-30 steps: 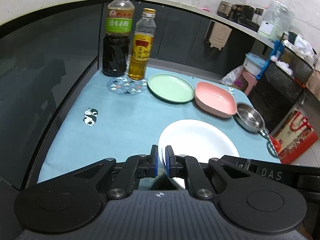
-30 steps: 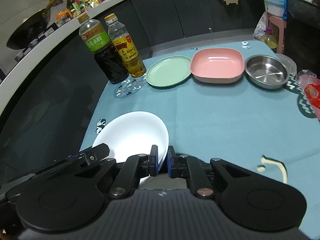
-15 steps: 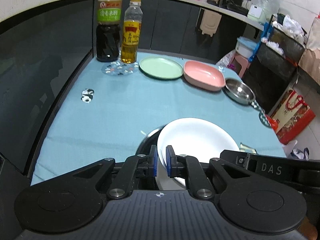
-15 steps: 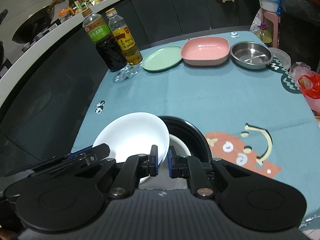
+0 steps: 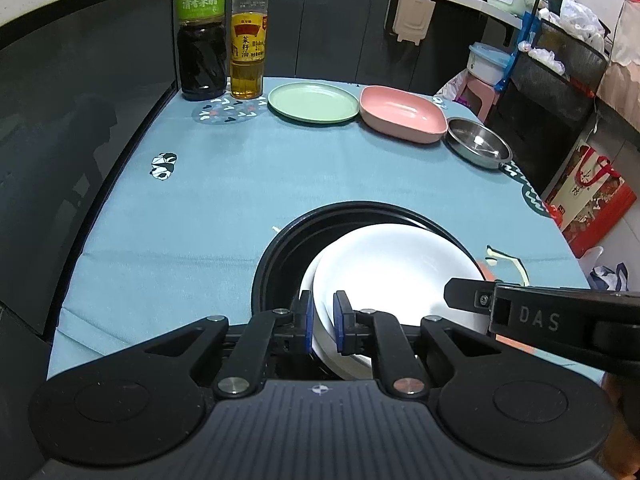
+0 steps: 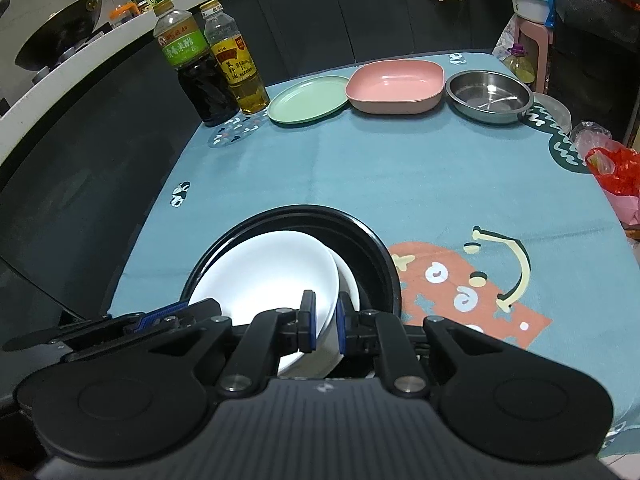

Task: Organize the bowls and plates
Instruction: 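Carry the white plate into the black bowl onto the white bowl, then open both grippers and withdraw from the stacked dishes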

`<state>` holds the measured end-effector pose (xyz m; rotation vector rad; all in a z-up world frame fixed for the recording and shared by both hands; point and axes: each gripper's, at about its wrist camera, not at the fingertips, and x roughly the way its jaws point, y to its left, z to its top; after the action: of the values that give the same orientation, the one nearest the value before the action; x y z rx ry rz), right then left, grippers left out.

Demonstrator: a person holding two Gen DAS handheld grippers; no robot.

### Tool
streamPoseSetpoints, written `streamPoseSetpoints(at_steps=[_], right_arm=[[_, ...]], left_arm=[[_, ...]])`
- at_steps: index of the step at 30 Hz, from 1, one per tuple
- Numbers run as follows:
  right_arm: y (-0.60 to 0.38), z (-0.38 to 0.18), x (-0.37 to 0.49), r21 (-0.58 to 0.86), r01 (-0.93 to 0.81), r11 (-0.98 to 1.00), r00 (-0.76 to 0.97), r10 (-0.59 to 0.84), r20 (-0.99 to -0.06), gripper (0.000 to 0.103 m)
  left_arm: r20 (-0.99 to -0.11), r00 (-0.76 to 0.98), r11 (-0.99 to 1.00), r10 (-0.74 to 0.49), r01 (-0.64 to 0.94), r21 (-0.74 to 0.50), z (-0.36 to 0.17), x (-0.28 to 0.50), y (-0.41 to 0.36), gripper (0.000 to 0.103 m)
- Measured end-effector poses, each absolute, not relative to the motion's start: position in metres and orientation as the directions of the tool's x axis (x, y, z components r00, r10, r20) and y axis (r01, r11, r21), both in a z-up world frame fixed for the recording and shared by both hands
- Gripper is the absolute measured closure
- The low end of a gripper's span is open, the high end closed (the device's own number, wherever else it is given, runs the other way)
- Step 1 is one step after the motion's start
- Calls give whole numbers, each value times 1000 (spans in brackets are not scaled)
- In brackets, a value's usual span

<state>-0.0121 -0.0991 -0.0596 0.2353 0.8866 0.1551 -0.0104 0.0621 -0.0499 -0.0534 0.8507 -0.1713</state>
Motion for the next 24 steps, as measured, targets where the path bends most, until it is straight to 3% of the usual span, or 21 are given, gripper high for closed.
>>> streamPoseSetpoints(at_steps=[24], right_arm=[[-110, -61, -11, 248, -29, 968, 657, 206, -726, 91]], left_arm=[[-747, 641, 984, -177, 138, -115, -53, -6, 62, 94]])
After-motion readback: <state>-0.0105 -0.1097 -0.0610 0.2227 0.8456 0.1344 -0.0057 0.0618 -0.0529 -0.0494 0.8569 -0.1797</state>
